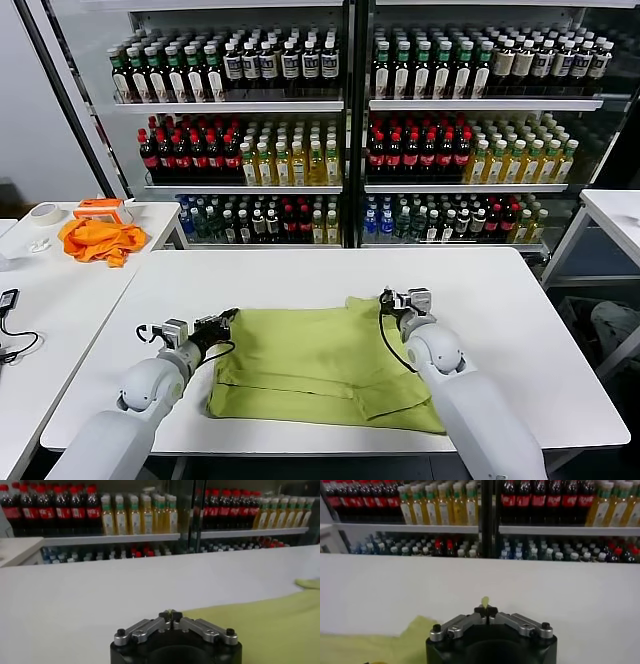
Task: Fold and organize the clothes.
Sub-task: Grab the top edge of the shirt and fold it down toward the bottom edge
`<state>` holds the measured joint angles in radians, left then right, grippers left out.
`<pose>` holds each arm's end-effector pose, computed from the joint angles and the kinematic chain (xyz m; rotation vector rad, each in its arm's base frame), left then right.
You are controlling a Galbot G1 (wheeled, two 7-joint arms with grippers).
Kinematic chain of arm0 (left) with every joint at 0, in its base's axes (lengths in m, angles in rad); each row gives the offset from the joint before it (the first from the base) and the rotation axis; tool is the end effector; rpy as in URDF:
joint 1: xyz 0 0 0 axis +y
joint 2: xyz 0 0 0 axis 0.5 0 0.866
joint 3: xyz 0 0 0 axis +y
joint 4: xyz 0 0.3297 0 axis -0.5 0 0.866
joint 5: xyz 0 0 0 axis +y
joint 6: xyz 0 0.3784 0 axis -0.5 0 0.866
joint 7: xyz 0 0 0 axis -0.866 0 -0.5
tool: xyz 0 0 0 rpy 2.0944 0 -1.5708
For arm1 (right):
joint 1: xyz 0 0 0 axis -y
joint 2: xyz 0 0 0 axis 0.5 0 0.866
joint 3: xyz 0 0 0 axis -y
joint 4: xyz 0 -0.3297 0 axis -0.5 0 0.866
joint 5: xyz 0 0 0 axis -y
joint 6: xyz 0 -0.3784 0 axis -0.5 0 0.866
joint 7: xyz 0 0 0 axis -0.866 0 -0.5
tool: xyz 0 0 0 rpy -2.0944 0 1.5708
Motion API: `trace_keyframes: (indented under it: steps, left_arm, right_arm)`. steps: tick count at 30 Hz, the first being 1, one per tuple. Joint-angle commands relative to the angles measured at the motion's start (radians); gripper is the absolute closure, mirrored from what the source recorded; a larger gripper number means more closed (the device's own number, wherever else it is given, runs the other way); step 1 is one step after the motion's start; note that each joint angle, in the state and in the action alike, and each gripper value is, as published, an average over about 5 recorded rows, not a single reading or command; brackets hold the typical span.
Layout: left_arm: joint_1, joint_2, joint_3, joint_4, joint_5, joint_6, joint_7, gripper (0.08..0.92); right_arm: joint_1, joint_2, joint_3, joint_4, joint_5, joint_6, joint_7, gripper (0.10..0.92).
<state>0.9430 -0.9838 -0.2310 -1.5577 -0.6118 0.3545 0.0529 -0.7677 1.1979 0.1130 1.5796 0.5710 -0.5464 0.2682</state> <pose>0.3956 0.0945 -0.2996 -0.3942 -2.6881 -0.0276 0.4325 0.0217 -0.2493 0.2158 -2.6935 0.0371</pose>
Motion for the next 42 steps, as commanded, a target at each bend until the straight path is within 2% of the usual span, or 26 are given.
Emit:
trace_keyframes:
  steps: [1,12,42]
  left_arm:
    - [0.177,0.049,-0.044,-0.187,-0.02,-0.026,-0.003,0.916]
    - [0.287,0.069,-0.094,-0.247,-0.017,-0.052,0.001,0.916]
    - [0.327,0.048,-0.095,-0.262,0.0,-0.02,0.002,0.916]
  right_arm:
    - [-0.195,-0.072,0.046,0.287,0.011,-0.015,0.017,0.92]
    - [-0.372,-0.123,0.082,0.406,-0.039,-0.004,0.01,0.92]
    - [-0.49,-0.163,0.135,0.472,-0.059,0.002,-0.031,0.92]
